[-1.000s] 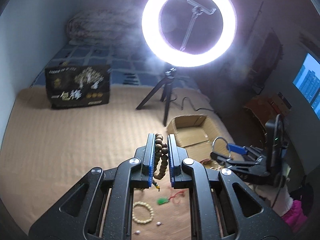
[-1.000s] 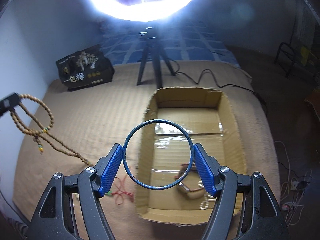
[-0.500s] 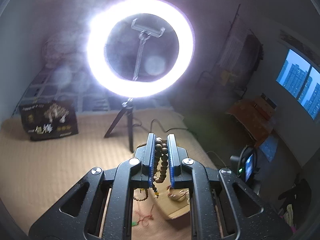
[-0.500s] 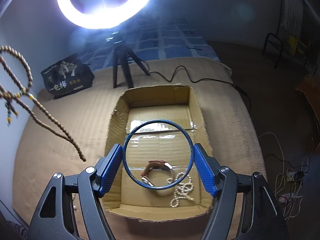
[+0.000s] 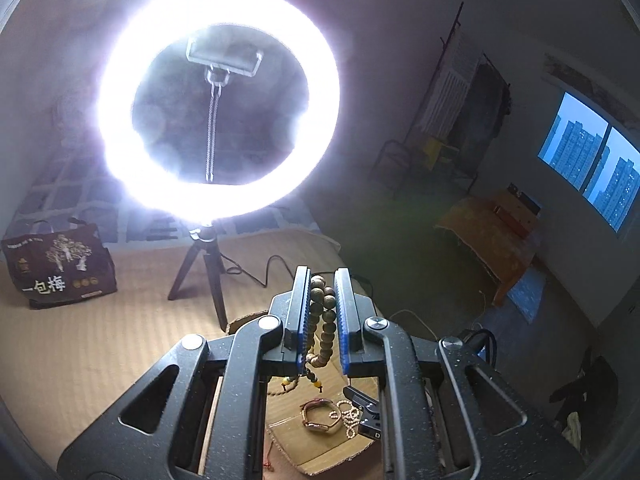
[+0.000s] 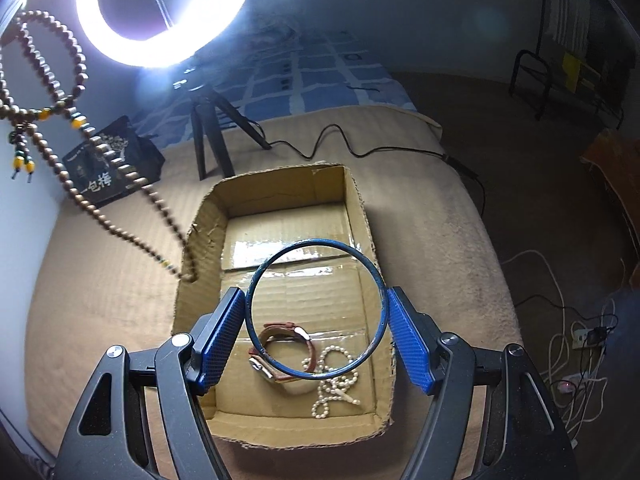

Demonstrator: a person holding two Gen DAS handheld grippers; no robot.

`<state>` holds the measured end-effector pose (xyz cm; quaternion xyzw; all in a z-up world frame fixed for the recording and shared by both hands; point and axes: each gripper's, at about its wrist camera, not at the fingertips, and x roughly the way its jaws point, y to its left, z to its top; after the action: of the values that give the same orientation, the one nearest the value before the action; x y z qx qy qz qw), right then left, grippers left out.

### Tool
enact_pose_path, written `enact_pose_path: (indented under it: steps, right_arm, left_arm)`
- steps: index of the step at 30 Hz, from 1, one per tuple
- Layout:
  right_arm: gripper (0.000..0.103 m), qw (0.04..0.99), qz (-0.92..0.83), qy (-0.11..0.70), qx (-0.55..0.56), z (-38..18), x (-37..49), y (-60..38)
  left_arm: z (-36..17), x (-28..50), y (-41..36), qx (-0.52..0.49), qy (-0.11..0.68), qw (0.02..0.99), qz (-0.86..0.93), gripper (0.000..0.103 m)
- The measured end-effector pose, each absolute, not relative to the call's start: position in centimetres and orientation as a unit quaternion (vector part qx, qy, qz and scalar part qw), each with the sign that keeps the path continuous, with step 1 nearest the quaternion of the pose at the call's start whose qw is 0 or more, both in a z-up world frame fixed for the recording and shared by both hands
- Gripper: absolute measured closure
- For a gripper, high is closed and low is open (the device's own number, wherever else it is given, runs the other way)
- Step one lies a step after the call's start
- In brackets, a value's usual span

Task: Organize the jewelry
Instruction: 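Lift and carry the bead strand and blue bangle over the cardboard box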

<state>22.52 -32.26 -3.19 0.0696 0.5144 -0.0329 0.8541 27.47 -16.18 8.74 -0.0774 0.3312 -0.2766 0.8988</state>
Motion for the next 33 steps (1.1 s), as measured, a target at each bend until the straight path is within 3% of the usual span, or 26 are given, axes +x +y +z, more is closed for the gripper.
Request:
enact_pose_path:
  steps: [18,33]
  right_arm:
    - [0.032,0.837,-0.041,0.541,0.068,-6.0,23.0,-33.0]
    - [0.031,0.845,-0.052,0.531,0.049,-6.0,23.1,-32.5]
  left_arm:
    - [-0.6,31.5,-19.8,-0.069,0.419,0.866,-0.264,0.093]
    - [-2.0,31.5,-20.7,-0.047,0.441,0.856,-0.267,0.093]
